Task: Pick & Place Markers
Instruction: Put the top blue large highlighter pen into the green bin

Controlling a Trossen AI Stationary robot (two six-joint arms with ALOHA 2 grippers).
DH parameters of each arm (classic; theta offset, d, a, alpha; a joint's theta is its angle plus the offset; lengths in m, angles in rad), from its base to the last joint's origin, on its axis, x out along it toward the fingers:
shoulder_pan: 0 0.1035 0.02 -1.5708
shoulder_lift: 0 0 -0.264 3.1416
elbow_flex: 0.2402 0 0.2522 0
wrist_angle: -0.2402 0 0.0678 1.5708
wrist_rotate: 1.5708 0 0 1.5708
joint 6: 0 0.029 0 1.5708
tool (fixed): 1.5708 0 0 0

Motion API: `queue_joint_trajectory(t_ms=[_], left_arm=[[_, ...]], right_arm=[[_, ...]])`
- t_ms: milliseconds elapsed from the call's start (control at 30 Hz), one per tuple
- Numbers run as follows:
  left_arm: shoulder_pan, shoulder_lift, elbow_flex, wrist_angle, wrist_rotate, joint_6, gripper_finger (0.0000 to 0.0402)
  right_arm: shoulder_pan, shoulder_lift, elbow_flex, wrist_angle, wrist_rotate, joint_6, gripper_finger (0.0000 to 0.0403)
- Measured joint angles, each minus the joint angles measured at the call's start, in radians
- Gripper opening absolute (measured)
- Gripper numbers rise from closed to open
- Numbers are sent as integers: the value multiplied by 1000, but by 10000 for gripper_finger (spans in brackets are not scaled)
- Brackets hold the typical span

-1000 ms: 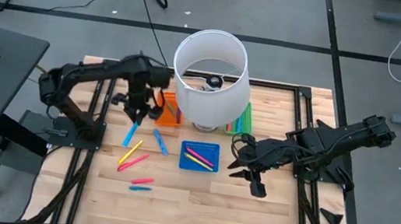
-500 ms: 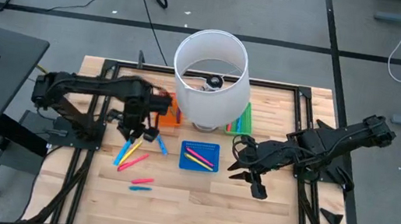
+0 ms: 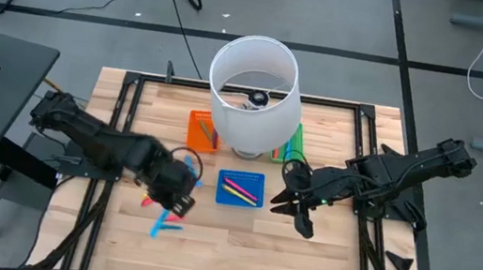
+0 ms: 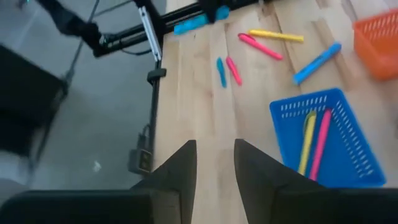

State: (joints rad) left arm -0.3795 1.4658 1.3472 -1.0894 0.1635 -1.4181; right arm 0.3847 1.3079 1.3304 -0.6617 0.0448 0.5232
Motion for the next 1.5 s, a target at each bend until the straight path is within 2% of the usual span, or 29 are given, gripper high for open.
queue_joint_trajectory(t_ms=[100, 233, 367, 533, 633, 800, 1000, 1167, 1300, 1433, 1500], left_arm=[[-81, 0, 0, 137, -193, -4, 63], [-183, 0, 0, 305, -471, 44, 63], [-266, 0, 0, 439, -710, 137, 63], [-339, 1, 0, 581, -942, 301, 63], [-358, 10, 0, 679, -1024, 428, 63], [-347, 22, 0, 866, -1042, 665, 63], [-261, 34, 0, 993, -947, 801, 63], [-159, 34, 0, 1011, -827, 866, 63], [-80, 34, 0, 1038, -702, 910, 63], [-33, 34, 0, 1051, -620, 960, 63], [-18, 34, 0, 1070, -585, 1004, 63]], right_arm=[[5, 0, 0, 0, 0, 87, 110], [35, 0, 0, 1, 8, 91, 110], [82, 0, -9, 44, 120, 123, 110], [142, 0, -58, 189, 255, 133, 112], [171, 0, -118, 335, 318, 112, 129], [193, -1, -186, 543, 367, 83, 182], [190, 0, -200, 566, 367, 23, 231], [181, 0, -200, 568, 367, -111, 237], [154, 0, -200, 565, 380, -128, 231], [126, 0, -200, 578, 455, -152, 228], [110, 0, -200, 578, 452, -134, 228]])
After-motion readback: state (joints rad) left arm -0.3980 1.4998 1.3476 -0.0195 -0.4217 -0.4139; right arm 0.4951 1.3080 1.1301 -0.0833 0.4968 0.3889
